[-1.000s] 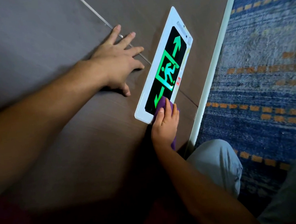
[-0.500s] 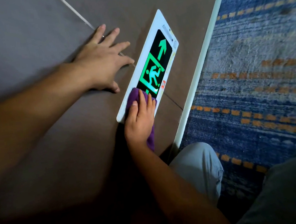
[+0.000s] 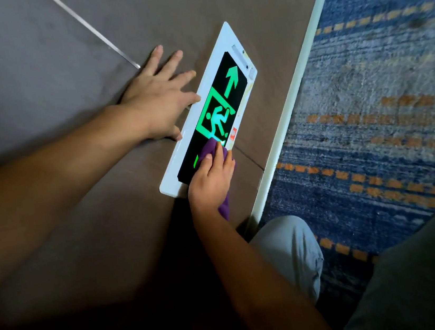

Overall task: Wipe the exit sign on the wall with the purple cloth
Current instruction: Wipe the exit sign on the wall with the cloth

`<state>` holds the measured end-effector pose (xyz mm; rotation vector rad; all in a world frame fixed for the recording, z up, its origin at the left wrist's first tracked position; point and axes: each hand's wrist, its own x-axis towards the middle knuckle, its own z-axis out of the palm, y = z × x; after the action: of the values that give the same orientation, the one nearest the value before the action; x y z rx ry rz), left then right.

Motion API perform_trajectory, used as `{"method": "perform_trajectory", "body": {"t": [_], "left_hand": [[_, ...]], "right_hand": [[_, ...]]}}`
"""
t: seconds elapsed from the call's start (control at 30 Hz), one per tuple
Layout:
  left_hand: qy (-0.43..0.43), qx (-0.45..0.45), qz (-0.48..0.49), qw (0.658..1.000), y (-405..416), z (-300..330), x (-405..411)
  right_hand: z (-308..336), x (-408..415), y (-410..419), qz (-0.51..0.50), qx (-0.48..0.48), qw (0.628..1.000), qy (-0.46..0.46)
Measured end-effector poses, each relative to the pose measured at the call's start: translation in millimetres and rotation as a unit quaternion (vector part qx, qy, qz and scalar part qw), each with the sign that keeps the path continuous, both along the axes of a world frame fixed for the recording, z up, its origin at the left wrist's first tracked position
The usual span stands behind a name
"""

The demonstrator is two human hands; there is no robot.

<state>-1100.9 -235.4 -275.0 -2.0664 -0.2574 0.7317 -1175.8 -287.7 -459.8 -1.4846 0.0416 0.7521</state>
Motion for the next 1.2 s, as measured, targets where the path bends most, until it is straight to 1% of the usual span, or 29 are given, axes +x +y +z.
{"method": "perform_trajectory", "body": {"t": [0.3,0.5,0.57,0.67,0.73,0.83,1.0,1.2], "left_hand": [[0.01,0.022,0.0,1.0,0.3,-3.2,1.5],[-0.005,0.019,-0.012,1.0,3.7,-6.2,1.7],[-0.015,0.021,-0.007,1.0,6.6,-7.8,5.3],[-0.076,-0.015,-0.017,0.997,11.8,-7.9,10.9],[-0.092,-0.01,-0.014,0.996,10.6,-12.2,15.3],[-0.086,0.003,-0.012,0.996,14.7,-16.5,17.5],[-0.04,0.007,-0.023,0.999,16.5,-13.9,19.9],[-0.024,0.03,-0.024,0.999,20.5,-16.6,18.2]], "right_hand": [[-4.9,61.6,23.1,0.022,0.027,0.999,-0.004],[-9.8,117.0,43.0,0.015,0.019,1.0,-0.014],[-14.9,109.4,41.9,0.016,0.027,0.999,-0.026],[-14.8,73.8,30.0,-0.004,0.031,0.998,-0.051],[-16.9,58.4,23.7,-0.008,0.023,0.998,-0.06],[-18.9,57.0,25.5,0.005,0.038,0.999,-0.03],[-18.8,86.8,35.5,0.002,0.037,0.999,-0.026],[-24.2,137.9,55.4,-0.006,0.056,0.998,-0.032]]}}
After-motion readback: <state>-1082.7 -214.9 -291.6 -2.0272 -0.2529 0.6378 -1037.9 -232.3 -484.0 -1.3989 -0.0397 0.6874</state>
